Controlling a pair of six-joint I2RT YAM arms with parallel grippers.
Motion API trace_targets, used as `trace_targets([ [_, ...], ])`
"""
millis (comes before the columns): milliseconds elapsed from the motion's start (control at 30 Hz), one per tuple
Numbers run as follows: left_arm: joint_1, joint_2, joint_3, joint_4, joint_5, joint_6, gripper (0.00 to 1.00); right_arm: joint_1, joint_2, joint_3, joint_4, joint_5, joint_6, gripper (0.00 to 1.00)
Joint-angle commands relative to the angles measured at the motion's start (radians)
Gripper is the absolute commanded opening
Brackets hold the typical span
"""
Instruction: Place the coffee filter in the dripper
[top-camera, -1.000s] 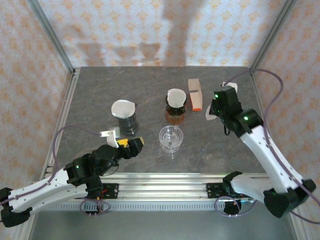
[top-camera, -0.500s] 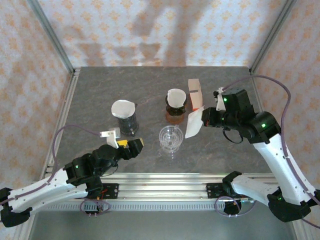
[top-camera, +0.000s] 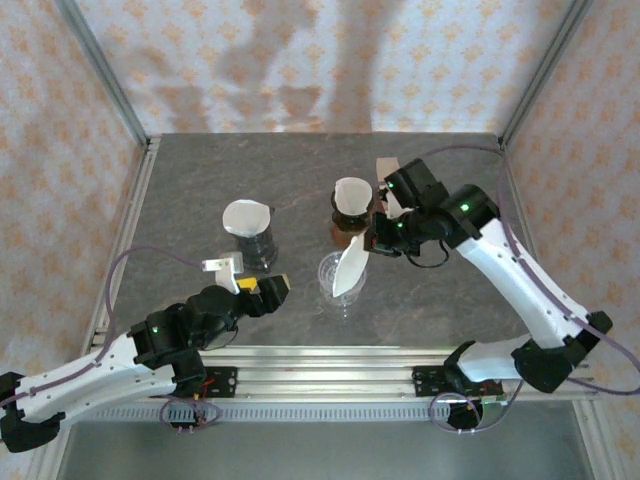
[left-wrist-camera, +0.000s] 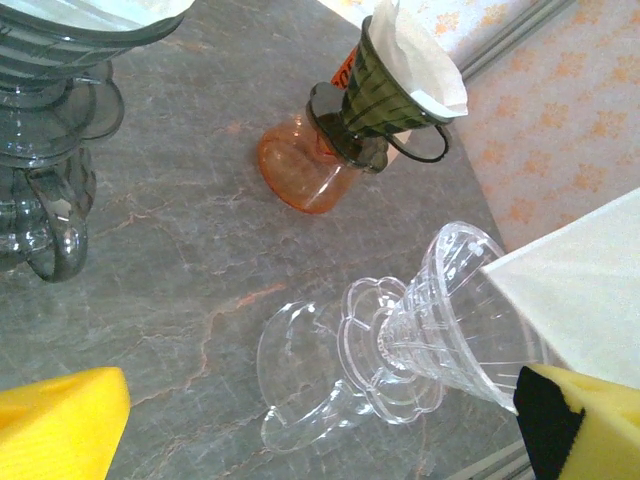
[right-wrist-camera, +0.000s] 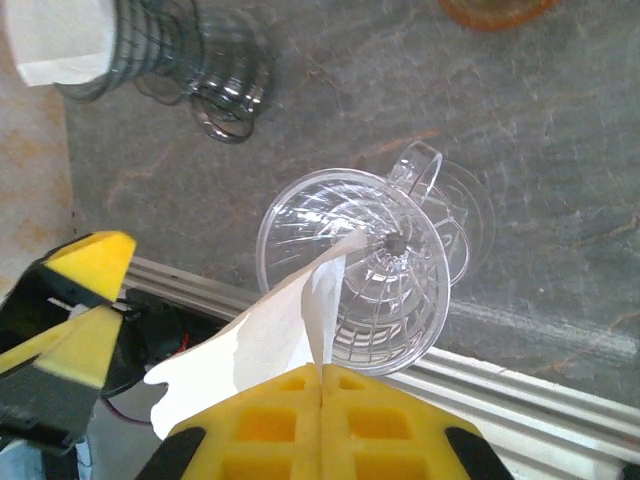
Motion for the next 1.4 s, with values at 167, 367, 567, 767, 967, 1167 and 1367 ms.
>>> trace_targets([
  [167, 0.007, 0.031, 0.065, 0.002, 0.028, 0.056, 1.00, 0.005, 0.111, 0.108, -0.127, 0.074, 0.010, 0.00],
  [367, 0.022, 0.141, 0.118, 0.084, 0.129, 0.118, 0.99, 0.007, 0.204, 0.161, -0.171, 0.130, -0.069, 0.00],
  [567, 0.078, 0.256, 0.138, 0.200, 0.285, 0.112, 0.99, 0.046, 0.282, 0.226, -0.215, 0.227, -0.170, 0.00],
  [767, 0.113, 0.319, 0.132, 0.318, 0.385, 0.096, 0.93, 0.074, 0.304, 0.243, -0.210, 0.270, -0.215, 0.00],
  [967, 0.117, 0.381, 0.161, 0.366, 0.460, 0.103, 0.96, 0.141, 0.313, 0.259, -0.207, 0.342, -0.233, 0.01],
  [1167, 0.116, 0.395, 0.167, 0.347, 0.452, 0.105, 0.96, 0.191, 0.311, 0.240, -0.147, 0.350, -0.200, 0.05],
  [1367, 0.116, 0.380, 0.162, 0.305, 0.432, 0.103, 0.90, 0.225, 0.310, 0.242, -0.113, 0.394, -0.187, 0.17],
])
